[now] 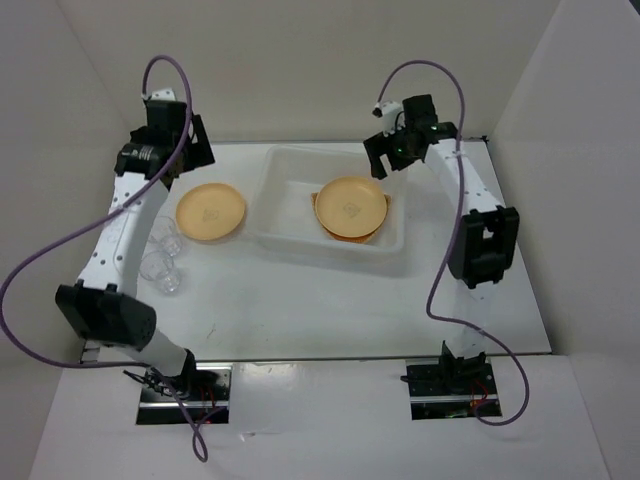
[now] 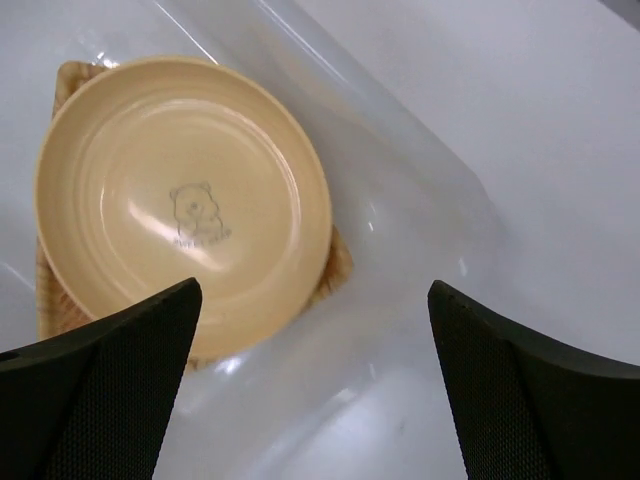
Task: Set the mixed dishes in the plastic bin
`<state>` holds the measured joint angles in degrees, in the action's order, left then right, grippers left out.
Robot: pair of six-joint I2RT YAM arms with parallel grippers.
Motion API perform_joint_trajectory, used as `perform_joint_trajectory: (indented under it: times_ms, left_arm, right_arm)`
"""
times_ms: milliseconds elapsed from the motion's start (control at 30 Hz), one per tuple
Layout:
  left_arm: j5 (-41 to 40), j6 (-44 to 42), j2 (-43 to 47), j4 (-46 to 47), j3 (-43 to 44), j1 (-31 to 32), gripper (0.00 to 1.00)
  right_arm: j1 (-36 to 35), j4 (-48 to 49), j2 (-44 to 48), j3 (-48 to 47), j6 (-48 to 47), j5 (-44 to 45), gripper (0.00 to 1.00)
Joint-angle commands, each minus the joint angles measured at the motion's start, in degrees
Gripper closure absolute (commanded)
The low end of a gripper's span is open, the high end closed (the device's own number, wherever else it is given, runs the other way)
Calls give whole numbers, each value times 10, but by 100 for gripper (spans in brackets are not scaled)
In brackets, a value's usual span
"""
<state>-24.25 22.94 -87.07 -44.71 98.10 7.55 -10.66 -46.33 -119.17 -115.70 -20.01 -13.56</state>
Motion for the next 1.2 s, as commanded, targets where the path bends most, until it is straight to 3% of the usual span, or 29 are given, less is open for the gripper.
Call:
perform_joint_trajectory:
  times_ms: [0,67,167,300,400,600,800,1033,1167]
  left_arm:
    - [62,-52,-88,0,55,-31,0]
    - [138,-31,-165,-27,111,-73,0]
    - [312,-18,-236,-49,141,-140,0]
    - [419,-7,-269,1,129,-223,0]
    - [467,-7,-305,23,117,-250,0]
    - [494,-12,-354,33,111,-269,0]
    - [504,-25,-394,46,105,-269,0]
    - [424,-44,-413,34,105,-269,0]
    - [417,-44,-408,34,105,-269,0]
  right_arm:
    - [24,44,151,93,4,34,2]
    - [29,49,211,178,-13,56,2]
    - [43,62,269,272,-19,87,2]
    - [74,68,302,338,3,99,2]
    - [130,68,308,370,21,58,2]
    - [224,73,308,393,21,35,2]
    - [249,78,314,427,9,35,2]
    - [277,78,326,447,9,17,2]
    - [277,78,326,447,9,12,2]
